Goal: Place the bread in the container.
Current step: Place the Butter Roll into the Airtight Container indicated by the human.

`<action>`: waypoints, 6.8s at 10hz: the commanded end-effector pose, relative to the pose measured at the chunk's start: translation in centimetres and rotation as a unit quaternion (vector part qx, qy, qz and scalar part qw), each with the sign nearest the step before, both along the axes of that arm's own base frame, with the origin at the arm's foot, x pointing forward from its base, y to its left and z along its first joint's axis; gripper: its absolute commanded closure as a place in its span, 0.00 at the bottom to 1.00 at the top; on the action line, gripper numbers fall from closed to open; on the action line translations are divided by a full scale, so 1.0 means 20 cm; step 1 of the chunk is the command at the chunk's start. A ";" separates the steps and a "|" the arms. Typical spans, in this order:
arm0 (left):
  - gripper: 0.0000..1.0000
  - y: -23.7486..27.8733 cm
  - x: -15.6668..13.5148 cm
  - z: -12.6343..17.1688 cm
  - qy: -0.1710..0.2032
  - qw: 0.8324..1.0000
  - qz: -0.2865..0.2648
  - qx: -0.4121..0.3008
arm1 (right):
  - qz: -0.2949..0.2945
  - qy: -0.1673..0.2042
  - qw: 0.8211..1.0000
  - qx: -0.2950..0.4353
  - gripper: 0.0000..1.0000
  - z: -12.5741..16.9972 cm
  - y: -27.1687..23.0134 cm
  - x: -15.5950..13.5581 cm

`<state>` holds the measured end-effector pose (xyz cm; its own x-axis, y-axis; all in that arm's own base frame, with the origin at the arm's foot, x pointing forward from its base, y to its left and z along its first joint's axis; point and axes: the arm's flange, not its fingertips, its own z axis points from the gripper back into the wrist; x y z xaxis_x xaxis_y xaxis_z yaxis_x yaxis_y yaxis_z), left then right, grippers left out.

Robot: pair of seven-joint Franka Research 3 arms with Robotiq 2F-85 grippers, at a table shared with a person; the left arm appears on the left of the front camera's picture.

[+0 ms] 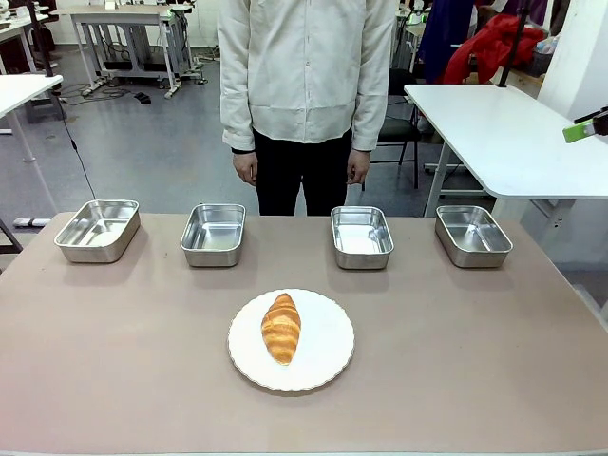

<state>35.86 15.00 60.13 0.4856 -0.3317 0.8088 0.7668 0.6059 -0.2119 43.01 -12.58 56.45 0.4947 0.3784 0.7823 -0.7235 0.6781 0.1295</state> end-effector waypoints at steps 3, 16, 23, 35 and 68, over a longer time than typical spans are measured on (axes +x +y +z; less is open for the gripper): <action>0.00 0.00 -0.01 0.01 -0.007 1.000 -0.006 -0.003 | 0.003 -0.007 1.000 0.006 0.00 0.00 0.00 0.01; 0.00 0.00 -0.01 0.01 -0.007 1.000 -0.006 -0.003 | 0.003 -0.007 1.000 0.006 0.00 0.00 0.00 0.01; 0.00 0.00 -0.01 0.01 -0.007 1.000 -0.006 -0.003 | 0.003 -0.007 1.000 0.006 0.00 0.00 0.00 0.01; 0.00 0.00 -0.01 0.01 -0.007 1.000 -0.006 -0.003 | 0.003 -0.007 1.000 0.006 0.00 0.00 0.00 0.01; 0.00 0.00 -0.01 0.01 -0.007 1.000 -0.006 -0.003 | 0.030 0.042 0.999 -0.004 0.00 0.24 0.54 0.18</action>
<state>35.87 14.96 60.14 0.4855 -0.3329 0.8084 0.7673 0.6054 -0.2115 45.21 -4.08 59.46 0.5059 0.4251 0.7506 -0.7600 0.6313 0.1547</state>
